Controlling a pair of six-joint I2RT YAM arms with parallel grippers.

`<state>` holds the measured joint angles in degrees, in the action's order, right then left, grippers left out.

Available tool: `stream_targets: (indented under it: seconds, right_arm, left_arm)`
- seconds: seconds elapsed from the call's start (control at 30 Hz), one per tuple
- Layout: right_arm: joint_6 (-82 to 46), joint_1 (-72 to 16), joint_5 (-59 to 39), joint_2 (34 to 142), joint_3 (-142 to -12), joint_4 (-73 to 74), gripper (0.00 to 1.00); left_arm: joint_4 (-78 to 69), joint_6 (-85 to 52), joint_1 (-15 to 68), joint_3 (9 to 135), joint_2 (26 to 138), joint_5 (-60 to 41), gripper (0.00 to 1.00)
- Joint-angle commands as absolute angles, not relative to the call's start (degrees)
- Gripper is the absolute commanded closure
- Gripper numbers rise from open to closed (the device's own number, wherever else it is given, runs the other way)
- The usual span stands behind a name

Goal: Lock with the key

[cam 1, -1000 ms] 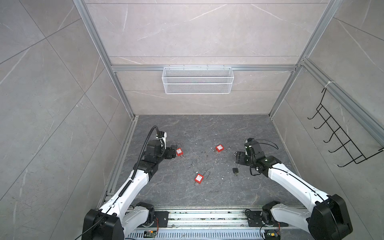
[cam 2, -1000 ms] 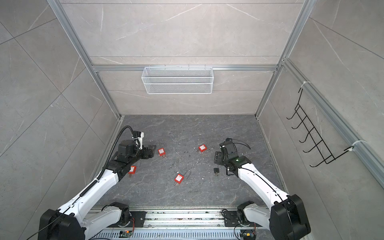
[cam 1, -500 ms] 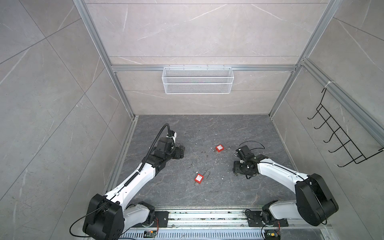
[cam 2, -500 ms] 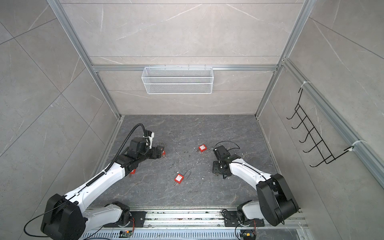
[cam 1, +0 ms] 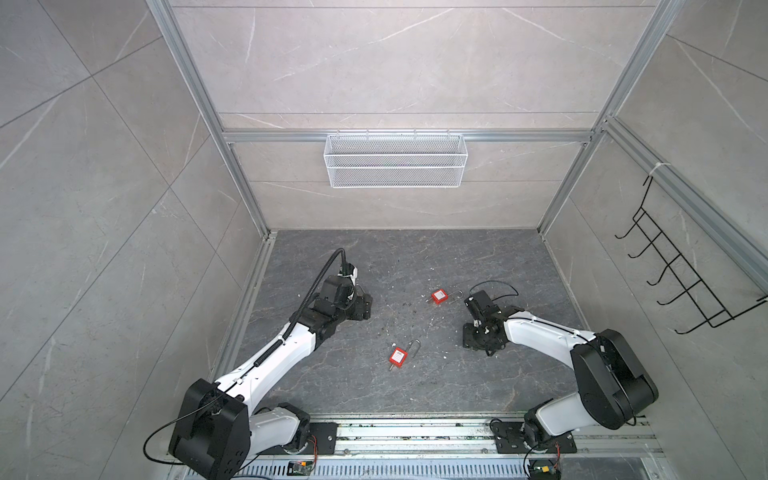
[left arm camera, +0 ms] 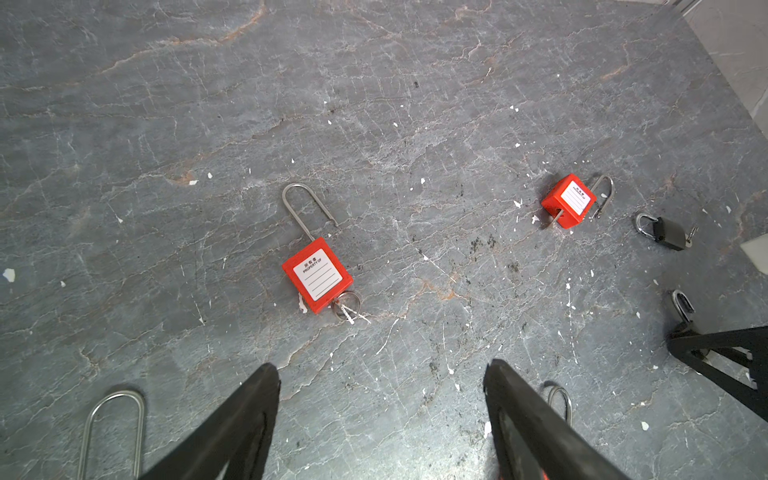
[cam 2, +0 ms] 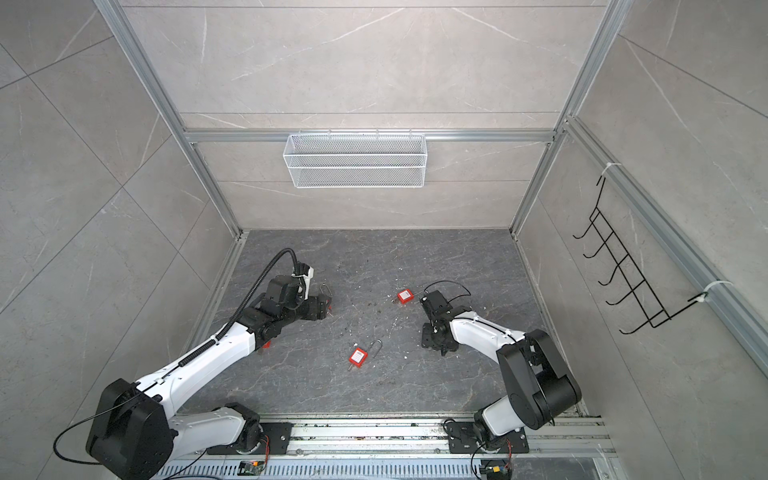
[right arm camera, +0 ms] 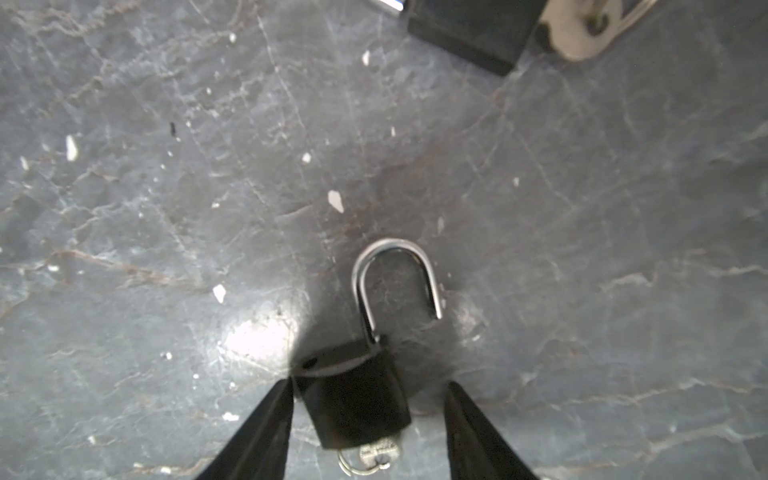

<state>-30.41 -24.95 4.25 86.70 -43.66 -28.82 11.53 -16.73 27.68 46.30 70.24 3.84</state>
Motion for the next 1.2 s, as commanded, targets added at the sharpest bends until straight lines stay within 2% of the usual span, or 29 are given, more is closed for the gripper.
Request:
stream_targets:
  seconds: [0.0, 0.6, 1.03, 1.17]
  right_arm:
    - [-29.55, -25.41, 5.31, 88.3, -44.7, -29.4, 0.41]
    - [-28.21, -27.09, 7.17, 92.19, -48.11, -32.69, 0.54]
    - [-29.27, -27.73, 8.44, 95.62, -50.3, -36.74, 0.56]
    - [-29.18, -27.98, 8.02, 95.19, -50.43, -36.91, 0.6]
  left_arm:
    - [11.41, -17.23, 28.12, 48.63, 70.52, 4.92, 0.2]
    - [11.95, -17.13, 28.91, 49.37, 71.17, 5.36, 0.21]
    - [12.51, -16.75, 29.17, 49.22, 70.85, 6.02, 0.21]
    - [12.57, -16.62, 29.17, 49.25, 70.83, 6.2, 0.21]
